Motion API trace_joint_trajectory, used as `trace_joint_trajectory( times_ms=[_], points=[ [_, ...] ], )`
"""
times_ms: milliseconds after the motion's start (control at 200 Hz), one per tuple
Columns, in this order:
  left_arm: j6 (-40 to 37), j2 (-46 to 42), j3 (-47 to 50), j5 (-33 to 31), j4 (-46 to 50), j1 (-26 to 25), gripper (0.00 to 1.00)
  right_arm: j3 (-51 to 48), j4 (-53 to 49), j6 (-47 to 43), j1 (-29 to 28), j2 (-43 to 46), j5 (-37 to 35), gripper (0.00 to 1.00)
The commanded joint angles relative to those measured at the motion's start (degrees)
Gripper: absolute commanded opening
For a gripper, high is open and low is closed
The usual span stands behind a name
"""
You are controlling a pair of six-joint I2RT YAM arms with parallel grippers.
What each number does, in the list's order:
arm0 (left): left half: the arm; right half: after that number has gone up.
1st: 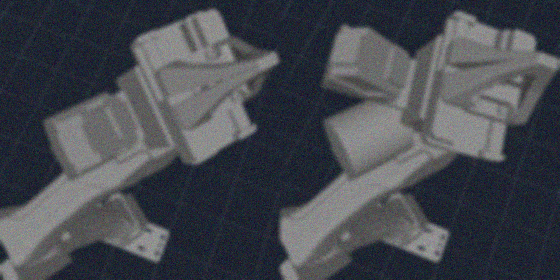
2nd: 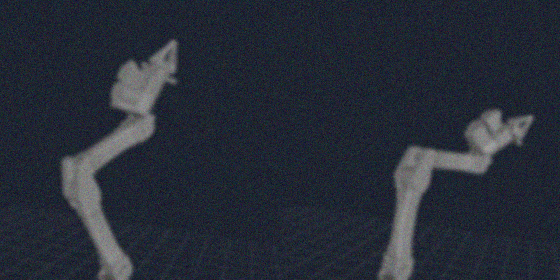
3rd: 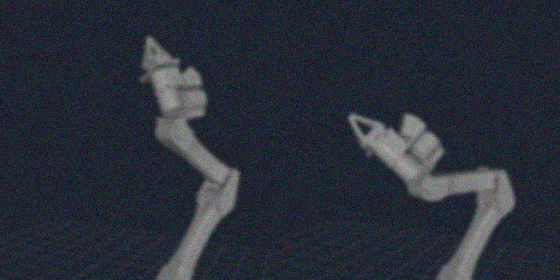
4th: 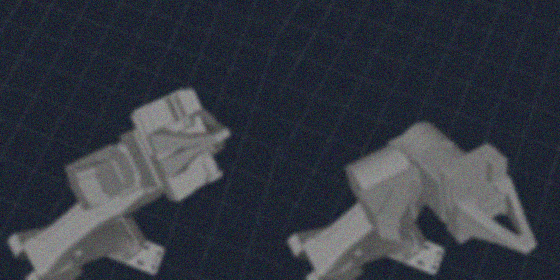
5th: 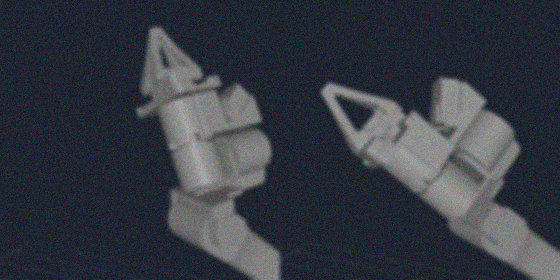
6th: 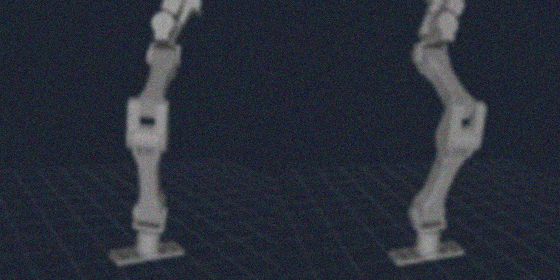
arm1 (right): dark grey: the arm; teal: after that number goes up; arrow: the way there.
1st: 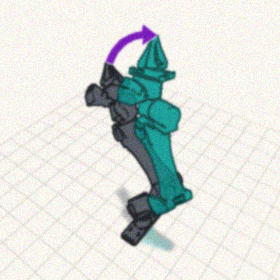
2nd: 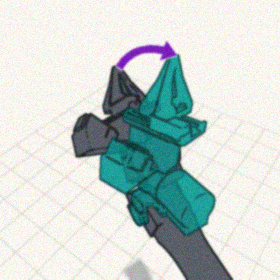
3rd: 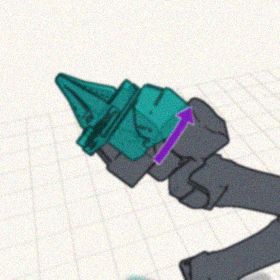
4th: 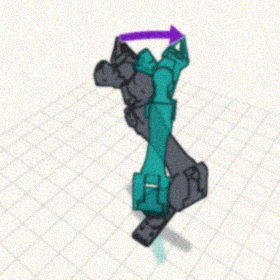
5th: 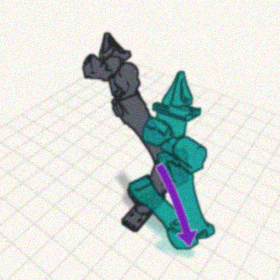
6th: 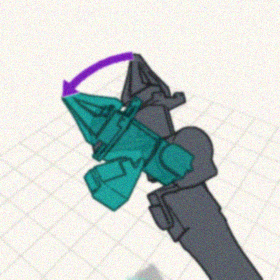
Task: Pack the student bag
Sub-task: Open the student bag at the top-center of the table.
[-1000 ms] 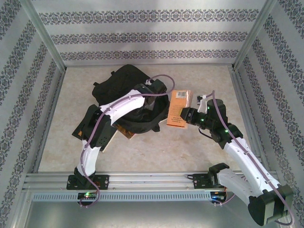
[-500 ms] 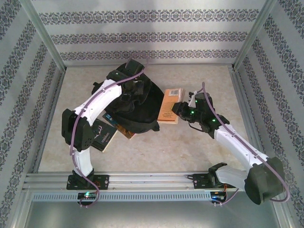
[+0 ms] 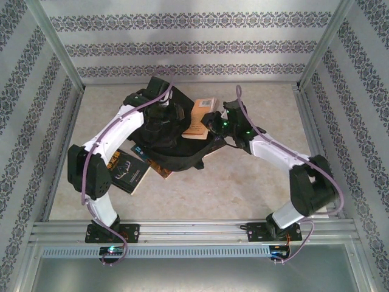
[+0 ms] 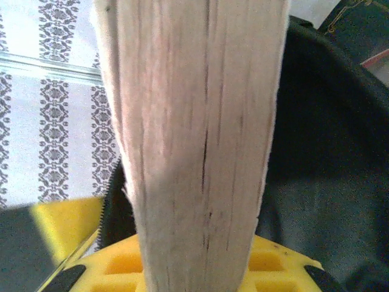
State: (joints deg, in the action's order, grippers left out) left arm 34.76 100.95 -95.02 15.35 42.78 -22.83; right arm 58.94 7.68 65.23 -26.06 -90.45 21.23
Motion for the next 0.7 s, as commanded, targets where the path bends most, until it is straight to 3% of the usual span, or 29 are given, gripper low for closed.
trace_joint_trajectory(
  times_ms=[0, 155, 325, 500, 694],
  points=[
    [-1.5, -4.3, 0.1, 2.3, -2.3, 0.9, 0.60, 2.1, 12.9, 9.9, -0.9, -2.9, 4.8, 0.00],
    [-10.2, -8.4, 1.0, -4.6, 1.2, 0.9, 0.66, 0.3, 19.8, 14.7, -1.0, -2.8, 5.1, 0.00],
    [-16.4, -12.6, 7.2, -4.5, -1.4, 0.7, 0.75, 0.2, 19.9, 14.4, -1.2, -2.4, 5.6, 0.00],
    [-20.1, -13.6, 10.7, -2.9, -3.6, 0.7, 0.77, -0.2, 21.0, 15.0, -1.3, -4.1, 6.8, 0.00],
    [-23.8, -12.8, 11.2, -7.0, -5.8, 0.7, 0.71, -1.1, 21.9, 14.8, -1.3, -4.0, 7.3, 0.00]
  ],
)
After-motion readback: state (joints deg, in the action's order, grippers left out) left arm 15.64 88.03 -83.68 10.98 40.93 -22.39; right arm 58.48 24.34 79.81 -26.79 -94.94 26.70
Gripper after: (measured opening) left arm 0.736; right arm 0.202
